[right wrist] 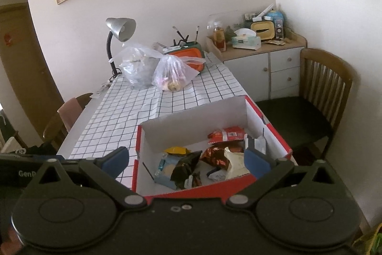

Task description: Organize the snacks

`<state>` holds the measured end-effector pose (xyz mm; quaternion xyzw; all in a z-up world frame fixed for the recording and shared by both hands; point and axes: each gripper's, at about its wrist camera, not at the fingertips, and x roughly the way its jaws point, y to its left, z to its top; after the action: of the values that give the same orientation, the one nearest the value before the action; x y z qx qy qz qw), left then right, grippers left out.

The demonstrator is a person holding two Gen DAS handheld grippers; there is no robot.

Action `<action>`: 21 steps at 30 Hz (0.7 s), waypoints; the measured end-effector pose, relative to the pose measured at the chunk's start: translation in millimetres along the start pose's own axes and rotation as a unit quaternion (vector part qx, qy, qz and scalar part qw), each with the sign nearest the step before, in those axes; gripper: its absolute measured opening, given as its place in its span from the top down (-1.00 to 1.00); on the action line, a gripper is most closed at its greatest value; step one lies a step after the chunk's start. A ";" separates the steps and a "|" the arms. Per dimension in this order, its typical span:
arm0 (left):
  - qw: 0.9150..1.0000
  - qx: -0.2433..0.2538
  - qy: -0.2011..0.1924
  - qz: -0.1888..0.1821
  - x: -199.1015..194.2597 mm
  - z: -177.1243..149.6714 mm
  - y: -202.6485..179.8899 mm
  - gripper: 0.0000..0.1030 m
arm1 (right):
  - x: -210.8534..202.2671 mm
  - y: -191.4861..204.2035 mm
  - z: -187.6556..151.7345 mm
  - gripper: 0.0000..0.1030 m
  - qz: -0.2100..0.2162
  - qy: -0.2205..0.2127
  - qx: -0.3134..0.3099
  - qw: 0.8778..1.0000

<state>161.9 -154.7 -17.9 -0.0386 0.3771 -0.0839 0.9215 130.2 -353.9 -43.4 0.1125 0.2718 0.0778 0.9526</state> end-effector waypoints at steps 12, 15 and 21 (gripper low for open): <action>1.000 -0.003 0.000 0.001 -2.4 -0.7 -0.4 -0.99 | -2.6 -1.1 -0.8 -1.00 -0.004 -0.005 0.008 1.000; 1.000 -0.002 0.001 0.001 -3.1 -2.0 -1.2 -0.99 | -2.9 -1.4 -0.8 -1.00 -0.004 -0.005 0.009 1.000; 1.000 -0.005 -0.003 0.006 -5.1 -2.7 -1.8 -0.99 | -3.2 -1.3 -0.9 -1.00 -0.003 -0.006 0.009 1.000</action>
<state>156.2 -155.5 -16.0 -0.0407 0.3752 -0.0761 0.9229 127.2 -355.6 -42.9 0.1206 0.2674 0.0720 0.9533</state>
